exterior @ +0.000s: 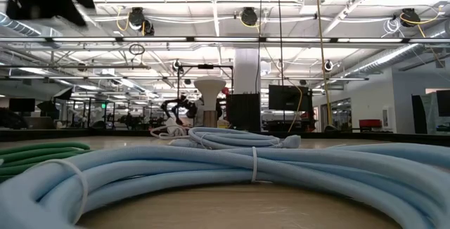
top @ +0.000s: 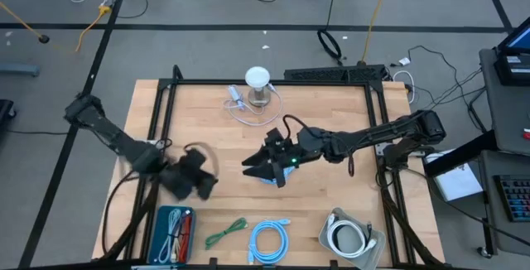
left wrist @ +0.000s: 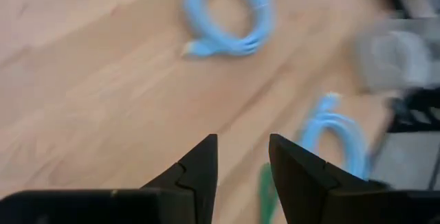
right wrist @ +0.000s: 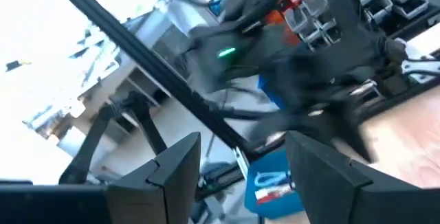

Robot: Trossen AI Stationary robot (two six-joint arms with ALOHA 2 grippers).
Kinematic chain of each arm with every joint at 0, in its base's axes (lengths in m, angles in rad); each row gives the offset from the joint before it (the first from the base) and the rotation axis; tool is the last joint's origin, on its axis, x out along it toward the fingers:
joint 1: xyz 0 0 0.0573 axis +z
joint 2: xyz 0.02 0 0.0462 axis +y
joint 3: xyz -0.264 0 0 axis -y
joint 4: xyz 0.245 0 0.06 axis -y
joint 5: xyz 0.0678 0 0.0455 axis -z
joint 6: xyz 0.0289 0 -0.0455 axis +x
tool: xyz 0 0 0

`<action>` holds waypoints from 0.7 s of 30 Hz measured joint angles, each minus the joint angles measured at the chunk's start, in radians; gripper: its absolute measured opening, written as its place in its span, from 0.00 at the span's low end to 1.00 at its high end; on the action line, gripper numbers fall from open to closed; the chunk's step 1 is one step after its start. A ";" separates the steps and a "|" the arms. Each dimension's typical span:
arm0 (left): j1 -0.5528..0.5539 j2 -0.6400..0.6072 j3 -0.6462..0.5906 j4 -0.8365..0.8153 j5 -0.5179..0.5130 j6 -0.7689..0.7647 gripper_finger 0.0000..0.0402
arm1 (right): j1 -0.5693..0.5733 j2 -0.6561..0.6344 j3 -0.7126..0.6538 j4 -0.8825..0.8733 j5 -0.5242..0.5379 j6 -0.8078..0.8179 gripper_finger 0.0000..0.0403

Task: Pick & Place USB Port
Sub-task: Put the top blue video cable into the gray bin

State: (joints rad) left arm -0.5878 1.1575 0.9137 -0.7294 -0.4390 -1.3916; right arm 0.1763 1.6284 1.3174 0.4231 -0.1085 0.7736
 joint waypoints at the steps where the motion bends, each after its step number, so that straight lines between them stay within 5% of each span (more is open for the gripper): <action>1: 0.053 0.010 -0.014 0.001 0.062 -0.006 0.33 | 0.009 -0.007 0.000 -0.016 0.001 -0.013 0.52; 5: 0.205 0.043 -0.086 0.097 0.209 0.003 0.33 | 0.059 -0.059 0.000 -0.130 0.079 -0.152 0.52; 11: 0.394 0.061 -0.168 0.424 0.247 0.098 0.33 | 0.160 -0.196 0.000 -0.537 0.434 -0.273 0.52; 16: 0.514 0.123 -0.181 0.637 0.381 0.193 0.33 | 0.230 -0.282 0.000 -0.979 0.638 -0.088 0.52; 21: 0.569 0.271 -0.161 0.708 0.482 0.255 0.34 | 0.277 -0.303 0.000 -1.223 0.692 0.116 0.52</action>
State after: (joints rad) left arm -0.0189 1.4284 0.7526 -0.0215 0.0433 -1.1365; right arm 0.4536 1.3251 1.3174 -0.7994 0.5837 0.8901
